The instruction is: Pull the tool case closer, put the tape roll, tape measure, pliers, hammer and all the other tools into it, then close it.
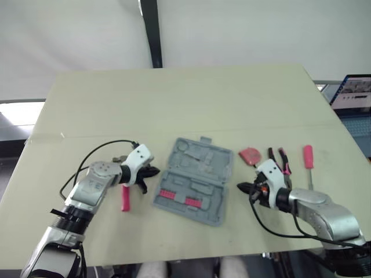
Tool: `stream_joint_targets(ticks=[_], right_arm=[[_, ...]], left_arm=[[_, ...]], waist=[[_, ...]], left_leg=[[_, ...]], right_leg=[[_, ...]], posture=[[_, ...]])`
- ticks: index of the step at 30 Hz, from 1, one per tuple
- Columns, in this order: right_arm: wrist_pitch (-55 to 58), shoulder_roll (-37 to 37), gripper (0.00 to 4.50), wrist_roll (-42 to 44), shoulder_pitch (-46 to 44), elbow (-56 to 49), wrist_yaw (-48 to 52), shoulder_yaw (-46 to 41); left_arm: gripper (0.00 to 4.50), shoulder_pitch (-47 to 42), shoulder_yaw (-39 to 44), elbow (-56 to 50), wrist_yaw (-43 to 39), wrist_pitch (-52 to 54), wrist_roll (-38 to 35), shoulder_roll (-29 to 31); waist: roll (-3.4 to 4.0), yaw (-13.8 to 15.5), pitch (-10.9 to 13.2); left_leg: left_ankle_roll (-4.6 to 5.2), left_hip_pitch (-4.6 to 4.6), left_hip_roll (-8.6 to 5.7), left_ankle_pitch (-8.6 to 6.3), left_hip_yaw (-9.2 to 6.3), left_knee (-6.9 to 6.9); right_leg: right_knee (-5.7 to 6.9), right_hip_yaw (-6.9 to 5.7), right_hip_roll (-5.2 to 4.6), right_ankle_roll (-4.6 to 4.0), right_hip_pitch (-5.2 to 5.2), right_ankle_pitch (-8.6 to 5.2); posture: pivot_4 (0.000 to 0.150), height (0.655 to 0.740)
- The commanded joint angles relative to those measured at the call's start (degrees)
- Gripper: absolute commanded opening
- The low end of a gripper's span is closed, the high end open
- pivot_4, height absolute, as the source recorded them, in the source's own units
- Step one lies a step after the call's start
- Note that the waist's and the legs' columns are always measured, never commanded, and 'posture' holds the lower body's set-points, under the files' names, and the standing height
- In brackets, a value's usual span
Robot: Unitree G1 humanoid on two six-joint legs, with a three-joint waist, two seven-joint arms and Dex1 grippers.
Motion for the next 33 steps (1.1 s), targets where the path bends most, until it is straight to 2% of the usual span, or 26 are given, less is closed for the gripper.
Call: stream_joint_targets(ticks=[1,22,30,33], right_arm=[[0.54,0.64,0.02,-0.06,-1.18,-2.08,-0.95,0.25],[2.43,4.0,0.02,-2.12,-4.57,-0.34,-1.26,5.1],[2.57,4.46,0.02,-2.31,-4.8,-0.35,-0.9,6.68],[2.53,4.2,0.02,-2.22,-4.4,-0.68,-0.45,7.08]], left_arm=[[0.0,-1.57,-0.73,1.52,0.04,-2.24,1.98,-1.45],[0.0,-4.97,-1.94,8.35,-0.77,-6.51,6.74,-6.63],[0.0,-3.54,-2.33,6.6,-1.23,-5.84,7.08,-7.08],[0.0,-1.98,-3.16,3.03,-3.02,-3.14,6.53,-6.18]], waist=[[0.0,-0.03,0.0],[0.0,0.07,0.0],[-0.01,0.04,-0.01],[-0.01,-0.1,-0.01]], left_leg=[[0.0,0.0,0.0,0.0,0.0,0.0],[0.0,-0.01,-0.01,0.0,-0.02,0.05],[0.0,0.0,-0.01,0.0,-0.04,0.06],[0.0,0.0,-0.01,0.0,-0.04,0.05]], right_leg=[[0.0,0.0,0.0,0.0,0.0,0.0],[0.07,-0.04,-0.02,0.0,0.0,0.0],[0.12,-0.04,-0.02,0.0,0.01,0.0],[0.12,-0.04,-0.02,0.0,0.0,0.0]], posture=[[0.15,0.74],[0.15,0.74],[0.15,0.74],[0.15,0.74]])
